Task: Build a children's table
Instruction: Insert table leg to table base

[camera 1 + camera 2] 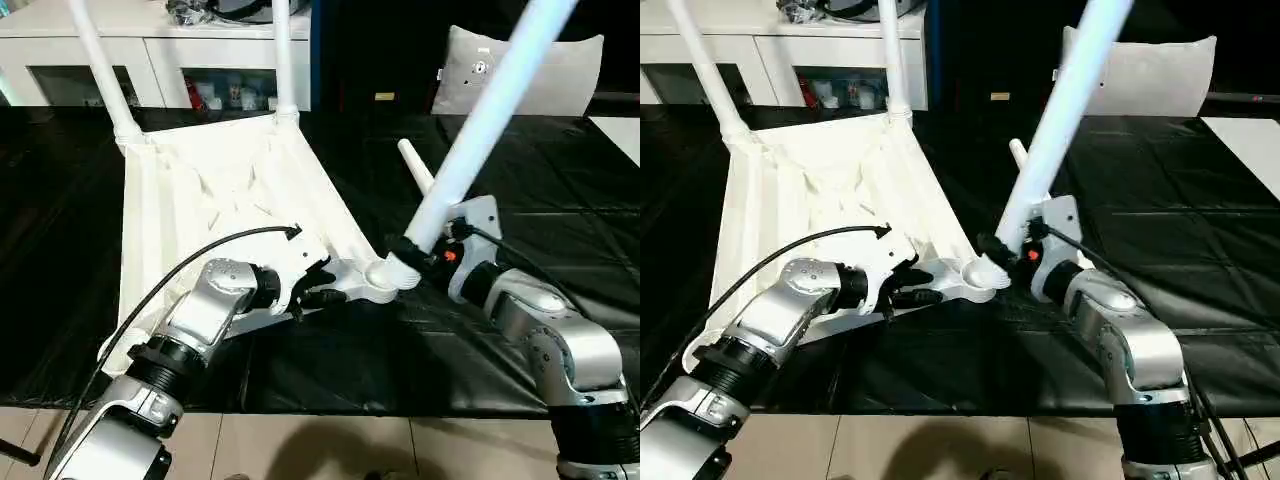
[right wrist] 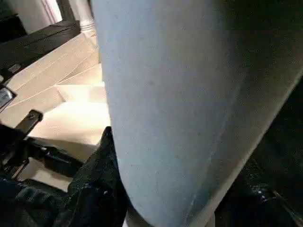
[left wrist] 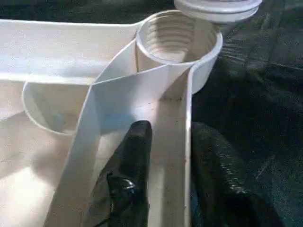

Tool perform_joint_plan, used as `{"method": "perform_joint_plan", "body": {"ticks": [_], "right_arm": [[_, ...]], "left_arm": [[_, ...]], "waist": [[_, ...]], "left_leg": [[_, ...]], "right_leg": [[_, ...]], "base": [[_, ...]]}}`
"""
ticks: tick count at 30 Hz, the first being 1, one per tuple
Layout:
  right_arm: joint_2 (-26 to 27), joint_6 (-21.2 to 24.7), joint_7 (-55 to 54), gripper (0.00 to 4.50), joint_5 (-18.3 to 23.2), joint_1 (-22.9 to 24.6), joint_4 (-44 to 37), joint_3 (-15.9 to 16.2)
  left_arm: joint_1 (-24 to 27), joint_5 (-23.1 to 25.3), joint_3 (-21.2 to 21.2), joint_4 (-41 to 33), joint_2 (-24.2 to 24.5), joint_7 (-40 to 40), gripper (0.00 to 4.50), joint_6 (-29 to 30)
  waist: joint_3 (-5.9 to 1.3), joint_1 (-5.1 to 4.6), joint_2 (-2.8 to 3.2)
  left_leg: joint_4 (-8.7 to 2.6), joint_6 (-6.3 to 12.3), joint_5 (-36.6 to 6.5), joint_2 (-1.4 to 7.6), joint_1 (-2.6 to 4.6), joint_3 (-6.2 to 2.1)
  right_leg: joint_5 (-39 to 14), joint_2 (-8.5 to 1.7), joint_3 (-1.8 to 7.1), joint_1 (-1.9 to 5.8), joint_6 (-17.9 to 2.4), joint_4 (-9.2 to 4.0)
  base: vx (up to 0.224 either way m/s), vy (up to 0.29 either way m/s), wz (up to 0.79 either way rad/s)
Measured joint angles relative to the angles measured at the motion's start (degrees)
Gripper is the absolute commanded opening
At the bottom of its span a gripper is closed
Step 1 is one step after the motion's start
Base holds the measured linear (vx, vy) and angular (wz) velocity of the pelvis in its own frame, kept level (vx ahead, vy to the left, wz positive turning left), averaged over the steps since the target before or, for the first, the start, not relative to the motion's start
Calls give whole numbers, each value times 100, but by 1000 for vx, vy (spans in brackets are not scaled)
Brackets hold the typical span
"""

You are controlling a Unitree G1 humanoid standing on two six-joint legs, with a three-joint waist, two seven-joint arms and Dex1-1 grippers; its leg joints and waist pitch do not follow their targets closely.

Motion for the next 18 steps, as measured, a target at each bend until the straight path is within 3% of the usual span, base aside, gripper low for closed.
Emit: {"method": "perform_joint_plan", "body": {"ticks": [3,10,18], "right_arm": [[-3,0,66,190,-23,-46,21,22],[-108,-164,404,190,-259,-435,519,419],[-216,-426,843,190,-346,-639,964,679]], "left_arm": [[-1,11,-41,-21,58,-116,89,-20],[-11,167,-158,-42,93,-200,18,-133],[16,168,-222,-42,250,-471,0,-427]], "waist": [[-1,-2,2],[-8,-1,10],[-9,-11,7]], "left_leg": [[0,0,0,0,1,0],[1,0,0,1,3,1],[1,0,-1,4,0,1]], "right_leg": [[0,0,1,0,1,0],[2,0,0,2,-3,2],[5,2,-2,-1,-8,3]], "base": [[0,0,0],[0,0,0],[0,0,0]]}}
